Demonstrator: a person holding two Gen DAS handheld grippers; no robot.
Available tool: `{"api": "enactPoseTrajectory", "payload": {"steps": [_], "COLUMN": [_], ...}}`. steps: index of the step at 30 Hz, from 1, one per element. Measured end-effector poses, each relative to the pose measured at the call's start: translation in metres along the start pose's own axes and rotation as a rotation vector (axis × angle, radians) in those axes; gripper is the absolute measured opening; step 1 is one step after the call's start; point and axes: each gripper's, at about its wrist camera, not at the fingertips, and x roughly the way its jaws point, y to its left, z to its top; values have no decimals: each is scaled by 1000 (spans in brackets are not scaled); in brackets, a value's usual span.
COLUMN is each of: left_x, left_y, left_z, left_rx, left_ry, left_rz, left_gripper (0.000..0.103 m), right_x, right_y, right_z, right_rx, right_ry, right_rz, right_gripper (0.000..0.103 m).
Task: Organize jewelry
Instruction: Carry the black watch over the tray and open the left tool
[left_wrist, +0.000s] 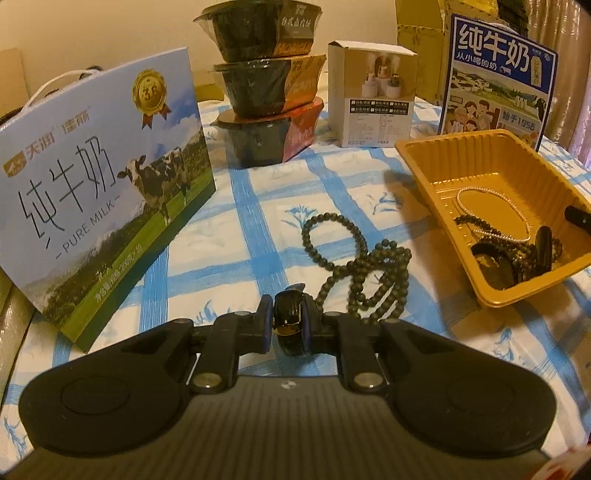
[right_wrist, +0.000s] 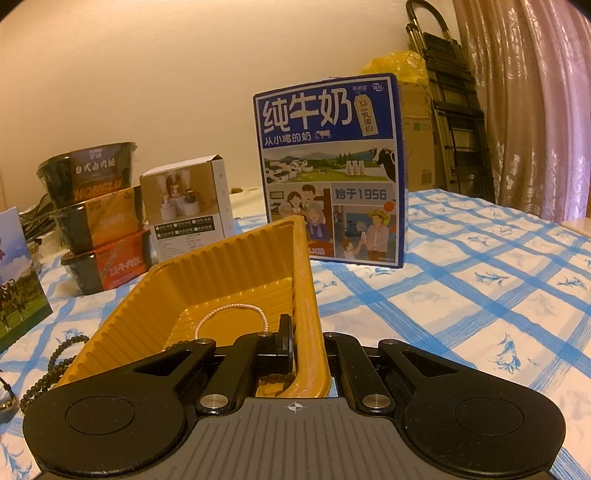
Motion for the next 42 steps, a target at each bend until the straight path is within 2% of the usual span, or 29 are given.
{"api": "enactPoseTrajectory", "payload": {"steps": [8,16,23,32,38,42], "left_x": [-15,-28,-23,4,35,58], "left_y": [-11,-40,-72,-115,-137,-154], "left_z": [15,44,64,77,86,87], "left_rx": [10,32,68,110,103,117], "left_ry": [-42,-113,-149,-131,-88,-59], "left_rz": [-31,-127,-190,-234,-242,-220], "left_gripper": [14,14,14,14,14,14], "right_x": [0,0,0,-1,0,1], "right_y": [0,1,1,0,-2,-4], "right_z": [1,1,1,0,1,1], "right_rx": [-2,-1,-3,8,17,21], "right_ry": [0,1,1,8,16,19], "right_rz": [2,3,3,8,13,16], "right_gripper": [4,4,4,4,4,4]}}
